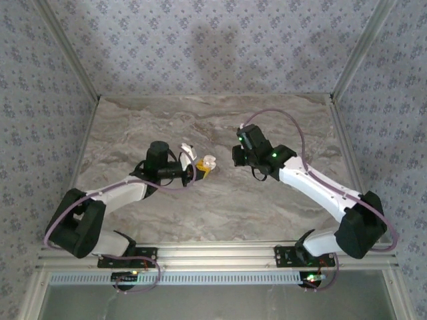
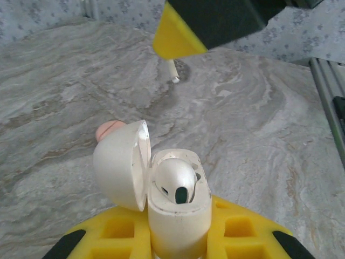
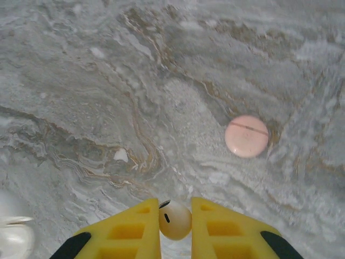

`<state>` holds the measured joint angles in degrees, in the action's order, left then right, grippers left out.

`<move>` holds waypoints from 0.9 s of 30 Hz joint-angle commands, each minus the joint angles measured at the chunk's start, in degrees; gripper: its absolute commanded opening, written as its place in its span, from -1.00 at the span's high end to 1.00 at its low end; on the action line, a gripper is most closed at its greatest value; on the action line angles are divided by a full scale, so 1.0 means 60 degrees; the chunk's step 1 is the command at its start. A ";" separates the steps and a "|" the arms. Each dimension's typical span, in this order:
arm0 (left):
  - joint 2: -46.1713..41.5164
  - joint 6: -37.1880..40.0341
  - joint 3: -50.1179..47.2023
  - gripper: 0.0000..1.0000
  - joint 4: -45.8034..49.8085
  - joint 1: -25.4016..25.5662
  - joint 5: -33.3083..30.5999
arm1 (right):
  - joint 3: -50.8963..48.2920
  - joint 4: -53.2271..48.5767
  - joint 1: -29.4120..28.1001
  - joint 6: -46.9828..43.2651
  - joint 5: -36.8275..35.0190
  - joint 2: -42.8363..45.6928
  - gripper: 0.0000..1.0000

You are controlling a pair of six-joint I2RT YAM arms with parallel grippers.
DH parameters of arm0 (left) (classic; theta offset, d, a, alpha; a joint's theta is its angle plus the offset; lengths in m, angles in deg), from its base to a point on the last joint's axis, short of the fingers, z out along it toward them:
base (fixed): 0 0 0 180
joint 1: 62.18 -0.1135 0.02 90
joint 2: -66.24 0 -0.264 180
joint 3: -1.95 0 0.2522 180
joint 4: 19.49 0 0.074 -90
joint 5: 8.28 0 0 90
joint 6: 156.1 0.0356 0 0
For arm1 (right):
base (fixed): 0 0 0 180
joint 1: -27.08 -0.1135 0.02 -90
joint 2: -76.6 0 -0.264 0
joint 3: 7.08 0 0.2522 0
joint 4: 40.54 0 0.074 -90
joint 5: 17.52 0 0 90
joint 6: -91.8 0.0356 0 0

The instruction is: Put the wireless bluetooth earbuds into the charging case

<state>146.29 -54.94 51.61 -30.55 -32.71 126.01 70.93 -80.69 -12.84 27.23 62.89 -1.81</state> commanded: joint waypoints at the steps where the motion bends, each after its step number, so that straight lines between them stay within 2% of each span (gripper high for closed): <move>1: 0.0257 0.0168 0.0401 0.70 -0.0027 0.0122 0.0758 | -0.0129 0.0732 -0.0378 -0.1150 -0.0397 0.0454 0.66; 11: 0.0445 -0.0686 0.0306 0.70 -0.1079 0.0164 0.0952 | -0.0059 0.0997 -0.1350 -0.2003 -0.0714 0.0659 0.66; 27: 0.0587 -0.2098 0.0300 0.70 -0.2341 0.0177 0.0785 | -0.0069 0.1280 -0.1664 -0.2135 -0.0746 0.0515 0.66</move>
<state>149.72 -64.80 52.16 -40.19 -32.05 130.12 70.67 -74.13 -22.26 15.43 59.77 0.81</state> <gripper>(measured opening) 0.191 0.170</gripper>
